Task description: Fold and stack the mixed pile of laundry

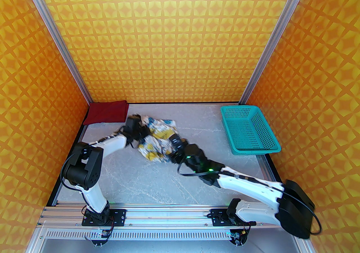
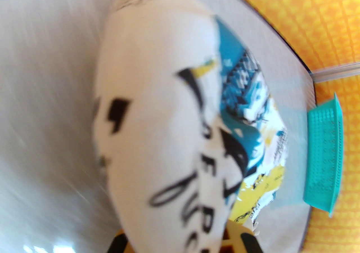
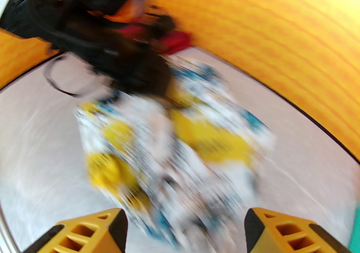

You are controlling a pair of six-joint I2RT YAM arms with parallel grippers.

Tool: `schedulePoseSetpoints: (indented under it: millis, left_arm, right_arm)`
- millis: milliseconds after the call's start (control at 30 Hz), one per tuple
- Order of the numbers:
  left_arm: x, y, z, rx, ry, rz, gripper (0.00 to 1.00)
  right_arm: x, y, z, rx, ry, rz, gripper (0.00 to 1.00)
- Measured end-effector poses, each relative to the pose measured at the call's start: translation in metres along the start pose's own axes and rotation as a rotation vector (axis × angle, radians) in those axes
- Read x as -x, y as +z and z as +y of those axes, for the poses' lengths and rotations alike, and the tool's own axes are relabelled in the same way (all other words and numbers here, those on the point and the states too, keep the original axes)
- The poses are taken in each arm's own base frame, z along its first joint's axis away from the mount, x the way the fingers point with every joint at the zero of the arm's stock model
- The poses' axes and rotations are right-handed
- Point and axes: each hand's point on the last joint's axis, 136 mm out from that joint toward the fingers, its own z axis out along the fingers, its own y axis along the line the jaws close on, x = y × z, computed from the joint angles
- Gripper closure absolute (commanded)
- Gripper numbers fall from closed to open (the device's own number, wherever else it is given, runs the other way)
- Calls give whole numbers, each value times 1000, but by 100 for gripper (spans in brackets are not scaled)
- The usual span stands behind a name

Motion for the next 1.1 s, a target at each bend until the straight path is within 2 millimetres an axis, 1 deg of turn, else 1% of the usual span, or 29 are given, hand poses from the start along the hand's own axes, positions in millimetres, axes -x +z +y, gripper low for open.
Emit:
schedulePoseSetpoints:
  millis: [67,167,300,367,433,500,600,700,800,933,1000,1100]
  left_arm:
    - [27,1,8,21,69,-39,100]
    - [59,5,21,48,165,-79,100]
    - [96,10,42,88,276,-120,100]
    - [117,9,57,113,307,-147,100]
    - [135,4,74,137,319,-176,100]
    - [153,-5,95,160,314,-209,100]
    - [185,-24,127,189,290,-267,100]
    - [214,-41,151,207,280,-322,100]
    - [233,-54,171,218,270,-360,100]
    - [248,-68,203,224,244,-394,100]
    - [254,-72,226,231,217,-404,100]
    - [259,-70,269,254,166,-408,100]
  right_arm:
    - [2,-1,-18,-53,50,-7,27]
    - [0,0,-34,-97,95,-2,27]
    - [-10,3,-38,-112,113,22,27]
    - [-17,6,-37,-115,113,42,27]
    - [-23,9,-38,-119,113,59,27]
    - [-26,11,-39,-123,112,67,27]
    - [-30,16,-42,-133,114,75,27]
    - [-38,22,-45,-143,111,100,27]
    - [-44,28,-47,-151,107,124,27]
    - [-42,36,-54,-170,113,131,27]
    - [-39,39,-59,-181,118,131,27]
    - [-41,45,-66,-198,123,143,28]
